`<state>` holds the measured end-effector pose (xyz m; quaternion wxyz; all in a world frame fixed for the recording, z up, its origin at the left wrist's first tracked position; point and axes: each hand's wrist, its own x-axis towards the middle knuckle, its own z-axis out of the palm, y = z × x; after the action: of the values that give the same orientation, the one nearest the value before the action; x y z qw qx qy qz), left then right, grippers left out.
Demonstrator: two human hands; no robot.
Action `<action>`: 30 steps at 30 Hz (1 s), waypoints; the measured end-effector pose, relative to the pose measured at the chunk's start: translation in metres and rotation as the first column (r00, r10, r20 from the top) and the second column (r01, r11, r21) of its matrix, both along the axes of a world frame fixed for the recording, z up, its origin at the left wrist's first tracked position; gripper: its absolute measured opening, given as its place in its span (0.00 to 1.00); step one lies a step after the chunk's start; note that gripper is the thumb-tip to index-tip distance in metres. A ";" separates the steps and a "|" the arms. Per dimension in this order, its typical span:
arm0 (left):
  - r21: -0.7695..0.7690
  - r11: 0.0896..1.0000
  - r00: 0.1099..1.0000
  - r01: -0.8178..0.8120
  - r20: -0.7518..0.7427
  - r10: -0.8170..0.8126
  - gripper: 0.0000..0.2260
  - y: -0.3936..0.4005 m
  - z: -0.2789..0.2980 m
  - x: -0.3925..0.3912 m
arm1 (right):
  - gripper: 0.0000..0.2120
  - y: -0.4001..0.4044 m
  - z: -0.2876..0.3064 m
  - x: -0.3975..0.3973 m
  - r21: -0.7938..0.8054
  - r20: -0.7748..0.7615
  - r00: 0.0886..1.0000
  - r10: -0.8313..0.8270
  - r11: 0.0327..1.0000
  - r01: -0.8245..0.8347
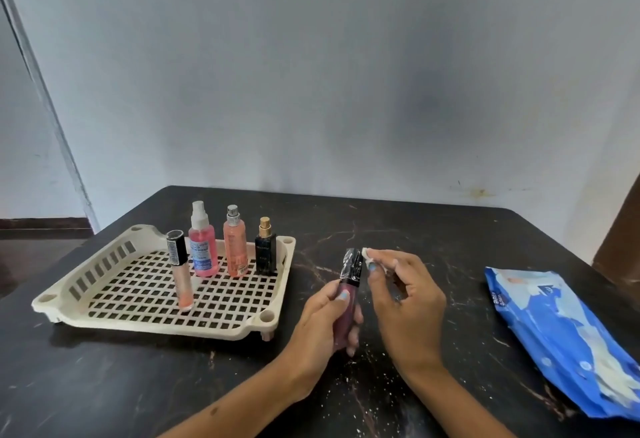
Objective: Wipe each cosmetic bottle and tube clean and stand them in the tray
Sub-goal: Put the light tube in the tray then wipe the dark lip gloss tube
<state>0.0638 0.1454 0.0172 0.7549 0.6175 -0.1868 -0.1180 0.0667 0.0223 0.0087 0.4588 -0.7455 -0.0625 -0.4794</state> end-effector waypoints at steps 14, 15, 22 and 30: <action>-0.076 0.997 0.988 -0.015 -0.153 0.003 0.12 -0.003 0.002 0.003 | 0.11 -0.003 -0.011 0.007 -0.201 0.073 0.997 -0.020 0.979 0.035; -0.086 0.996 0.987 -0.011 -0.163 -0.003 0.12 -0.003 0.003 0.004 | 0.11 -0.002 -0.011 0.006 -0.221 0.078 0.997 -0.010 0.975 0.027; -0.065 0.998 0.981 -0.008 -0.193 -0.005 0.13 -0.005 0.003 0.005 | 0.12 -0.001 -0.013 0.011 -0.203 0.042 0.999 -0.026 0.979 0.034; -0.063 0.998 0.981 -0.030 -0.191 0.017 0.14 -0.008 0.000 0.007 | 0.13 -0.003 -0.013 0.010 -0.226 0.042 0.998 -0.046 0.973 0.054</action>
<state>0.0712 0.1373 0.0174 0.7905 0.5804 -0.1102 -0.1614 0.0766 0.0194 -0.0040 0.3571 -0.7855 -0.1064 -0.4940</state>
